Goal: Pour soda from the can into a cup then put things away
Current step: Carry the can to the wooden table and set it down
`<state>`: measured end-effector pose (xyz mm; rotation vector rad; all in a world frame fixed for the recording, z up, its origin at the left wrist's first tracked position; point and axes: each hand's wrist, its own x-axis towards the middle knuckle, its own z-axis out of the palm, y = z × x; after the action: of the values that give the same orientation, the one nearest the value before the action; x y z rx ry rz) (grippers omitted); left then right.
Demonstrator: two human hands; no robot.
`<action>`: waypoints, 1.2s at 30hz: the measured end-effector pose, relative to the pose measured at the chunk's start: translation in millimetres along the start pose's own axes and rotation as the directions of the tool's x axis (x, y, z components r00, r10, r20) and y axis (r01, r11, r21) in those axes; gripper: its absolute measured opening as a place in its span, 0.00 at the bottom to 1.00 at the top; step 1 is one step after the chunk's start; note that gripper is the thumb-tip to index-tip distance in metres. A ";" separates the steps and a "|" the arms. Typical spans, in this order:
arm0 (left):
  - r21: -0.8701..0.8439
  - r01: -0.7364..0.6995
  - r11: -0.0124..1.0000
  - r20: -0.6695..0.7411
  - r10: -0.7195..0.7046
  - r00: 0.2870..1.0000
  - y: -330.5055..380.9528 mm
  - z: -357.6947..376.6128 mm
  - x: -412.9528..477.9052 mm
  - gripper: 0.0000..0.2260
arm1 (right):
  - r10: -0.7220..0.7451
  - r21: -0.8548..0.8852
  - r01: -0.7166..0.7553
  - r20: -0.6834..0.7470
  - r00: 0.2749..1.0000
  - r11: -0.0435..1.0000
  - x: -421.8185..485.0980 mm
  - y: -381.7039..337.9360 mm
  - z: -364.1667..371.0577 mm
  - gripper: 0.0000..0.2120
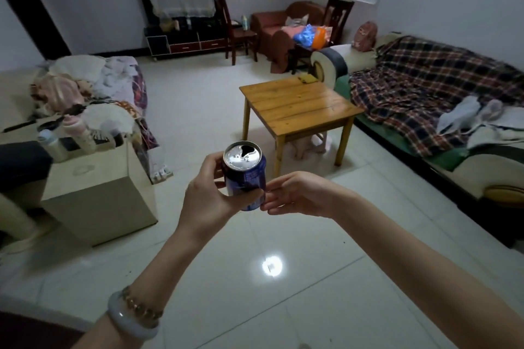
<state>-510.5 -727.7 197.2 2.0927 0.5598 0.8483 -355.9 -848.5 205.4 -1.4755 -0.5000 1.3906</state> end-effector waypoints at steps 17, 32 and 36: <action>-0.104 -0.046 0.994 0.209 0.067 0.976 55.4 234.9 119.0 0.33 | 0.008 0.070 0.002 -0.146 0.989 0.998 -12.5 -12.8 -258.0 0.19; -0.156 -0.063 0.986 0.250 0.101 0.963 36.6 400.8 306.6 0.34 | 0.004 0.144 0.021 -0.177 0.984 0.989 88.8 -85.5 -463.4 0.20; -0.158 -0.050 0.986 0.235 0.087 0.968 35.0 439.4 369.4 0.33 | 0.017 0.179 0.007 -0.134 0.991 0.984 126.5 -121.8 -519.9 0.20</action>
<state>63.4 -738.2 162.0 2.0468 0.2849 0.6399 189.4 -888.9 159.2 -1.4126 -0.2779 1.2940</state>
